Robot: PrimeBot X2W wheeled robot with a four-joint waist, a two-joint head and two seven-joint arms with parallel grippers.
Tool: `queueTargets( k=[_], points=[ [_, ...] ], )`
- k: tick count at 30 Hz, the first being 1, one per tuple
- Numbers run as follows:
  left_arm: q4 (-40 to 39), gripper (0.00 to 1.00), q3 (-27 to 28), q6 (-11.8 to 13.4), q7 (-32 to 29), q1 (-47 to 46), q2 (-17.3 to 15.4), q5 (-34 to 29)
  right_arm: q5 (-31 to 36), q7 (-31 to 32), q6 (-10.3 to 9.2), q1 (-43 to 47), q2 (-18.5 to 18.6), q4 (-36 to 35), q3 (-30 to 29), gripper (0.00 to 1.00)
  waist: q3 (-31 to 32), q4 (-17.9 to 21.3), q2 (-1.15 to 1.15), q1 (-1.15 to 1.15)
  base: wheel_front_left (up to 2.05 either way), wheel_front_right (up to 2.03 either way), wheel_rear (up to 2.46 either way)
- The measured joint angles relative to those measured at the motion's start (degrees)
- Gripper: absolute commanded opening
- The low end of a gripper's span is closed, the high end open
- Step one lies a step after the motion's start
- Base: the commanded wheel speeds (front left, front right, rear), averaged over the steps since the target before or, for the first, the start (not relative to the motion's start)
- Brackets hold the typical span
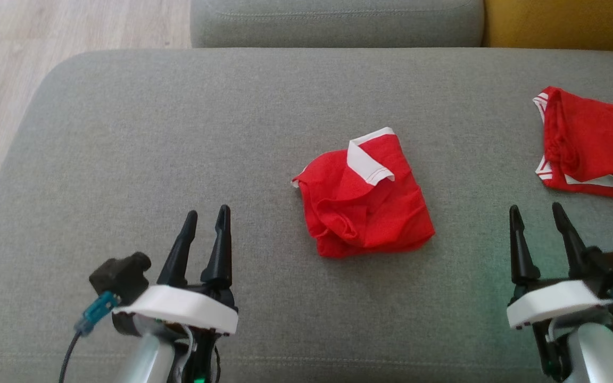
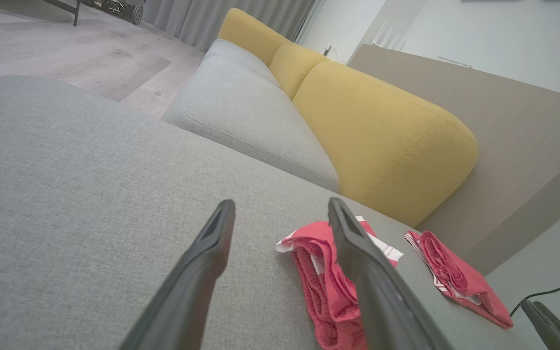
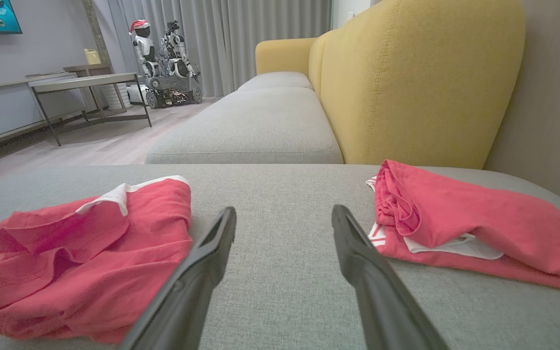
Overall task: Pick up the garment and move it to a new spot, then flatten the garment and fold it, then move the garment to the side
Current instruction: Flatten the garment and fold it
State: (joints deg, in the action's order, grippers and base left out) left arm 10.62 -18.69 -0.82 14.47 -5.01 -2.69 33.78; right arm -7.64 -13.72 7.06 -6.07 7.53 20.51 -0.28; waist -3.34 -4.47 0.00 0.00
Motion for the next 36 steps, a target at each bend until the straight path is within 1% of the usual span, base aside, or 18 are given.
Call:
queueTargets(
  k=[3, 8, 9, 10, 18, 24, 28, 31, 32, 36],
  points=[
    [0.01, 1.00, 0.01, -0.27, 0.00, 0.79, 0.00, 0.00, 1.80, -0.43, 0.00, 1.12, -1.53, -0.54, -1.33, 1.00, 0.36, 0.19, 0.00, 0.00, 0.00, 0.00, 0.00],
    [0.20, 1.00, -0.05, -0.74, 0.00, 2.03, -0.01, -0.03, 2.80, -0.48, 0.00, 1.41, -2.63, -0.69, -2.03, 1.00, 0.98, 0.16, 0.00, 0.00, 0.00, 0.00, 0.00],
    [0.22, 1.00, -0.10, -0.76, 0.00, 2.04, -0.01, -0.18, 2.79, -0.48, 0.00, 1.42, -2.77, -0.68, -2.00, 0.44, 1.04, 0.07, 0.00, 0.00, 0.00, 0.00, 0.00],
    [0.22, 1.00, -0.16, -0.77, 0.00, 2.04, -0.01, -0.37, 2.74, -0.48, 0.00, 1.42, -2.90, -0.65, -1.99, 0.00, 1.06, -0.06, 0.00, 0.00, 0.00, 0.00, 0.00],
    [-0.16, 1.00, -0.79, -0.78, 0.00, 1.97, -0.02, -0.41, 3.15, -0.49, 0.00, 0.25, -2.78, -0.29, -0.78, 0.00, -0.43, -1.73, 0.00, 0.00, 0.00, 0.00, 0.00],
    [-0.38, 1.00, -1.38, -0.79, 0.00, 0.48, -0.02, -0.40, 3.30, -0.49, 0.00, -6.39, -1.77, 2.25, 2.53, 0.00, -4.03, -3.60, 0.00, 0.00, 0.00, 0.00, 0.00],
    [-0.38, 1.00, -2.45, -1.20, 0.00, -0.89, -0.01, -0.31, 3.07, -0.52, 0.00, -10.55, -0.79, 6.43, 5.28, 0.00, -5.87, -5.53, 0.00, 0.00, 0.00, 0.00, 0.00],
    [-0.35, 1.00, -2.80, -1.19, 0.00, -1.80, 0.00, -0.22, 2.58, -0.52, 0.00, -12.61, 0.08, 11.00, 7.61, 0.00, -6.89, -7.18, 0.00, 0.01, 0.00, 0.00, 0.00],
    [-0.35, 1.00, -2.81, -1.15, 0.00, -2.31, 0.00, 0.26, 2.33, -0.52, 0.00, -13.58, 0.56, 14.00, 8.92, 0.00, -7.36, -8.23, 0.00, 0.01, 0.00, 0.00, 0.00],
    [-0.36, 1.00, -2.80, -1.12, 0.00, -2.57, 0.00, 0.33, 1.09, -0.52, 0.00, -15.01, 0.66, 18.44, 11.57, 0.00, -8.13, -9.77, 0.00, 0.01, 0.00, 0.00, 0.00]
  ],
)
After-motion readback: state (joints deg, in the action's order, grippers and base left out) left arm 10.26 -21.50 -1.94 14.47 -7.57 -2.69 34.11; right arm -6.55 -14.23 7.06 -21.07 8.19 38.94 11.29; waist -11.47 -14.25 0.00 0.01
